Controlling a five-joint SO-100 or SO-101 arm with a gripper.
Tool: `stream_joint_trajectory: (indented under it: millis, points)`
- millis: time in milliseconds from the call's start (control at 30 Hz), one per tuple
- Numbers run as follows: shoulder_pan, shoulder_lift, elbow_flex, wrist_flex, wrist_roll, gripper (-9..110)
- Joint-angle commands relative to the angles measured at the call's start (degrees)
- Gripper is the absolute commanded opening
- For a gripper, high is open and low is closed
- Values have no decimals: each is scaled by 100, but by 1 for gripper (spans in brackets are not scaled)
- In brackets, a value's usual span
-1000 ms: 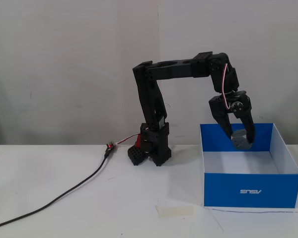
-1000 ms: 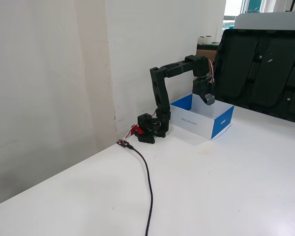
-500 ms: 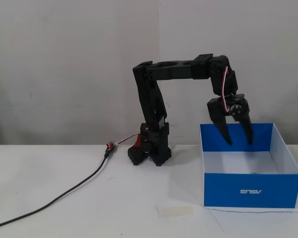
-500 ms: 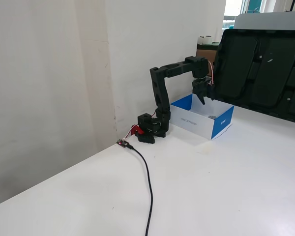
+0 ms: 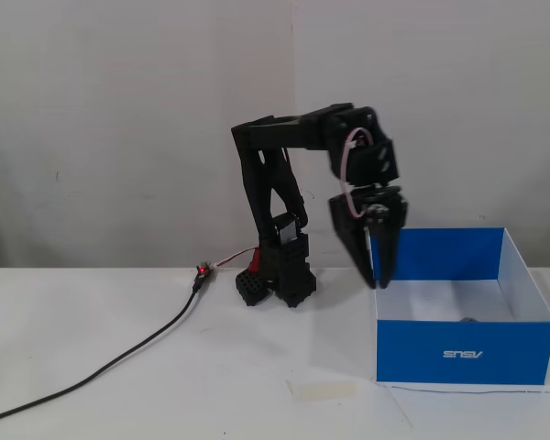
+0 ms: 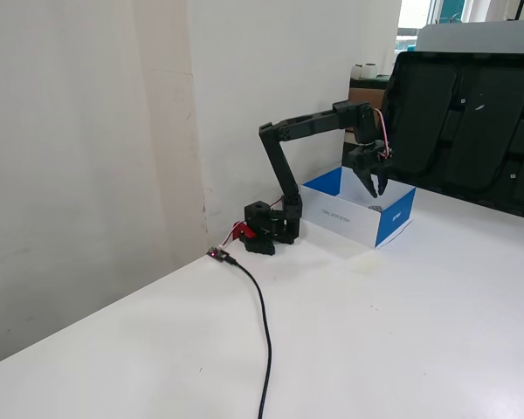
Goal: Pick the gray block and keep it in the box.
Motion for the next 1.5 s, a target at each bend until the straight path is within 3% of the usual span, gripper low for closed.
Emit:
stream_joint_trajectory:
  millis: [0, 367, 567, 1100, 1467]
  points:
    - [835, 712, 88, -158, -483, 0]
    - [3683, 1248, 791, -1160, -861, 0]
    - [4535, 1591, 1828, -2171, -483, 0]
    - [4913, 4298, 5783, -4755, 255, 0]
    - [4658, 8271, 7550, -3604, 677, 0]
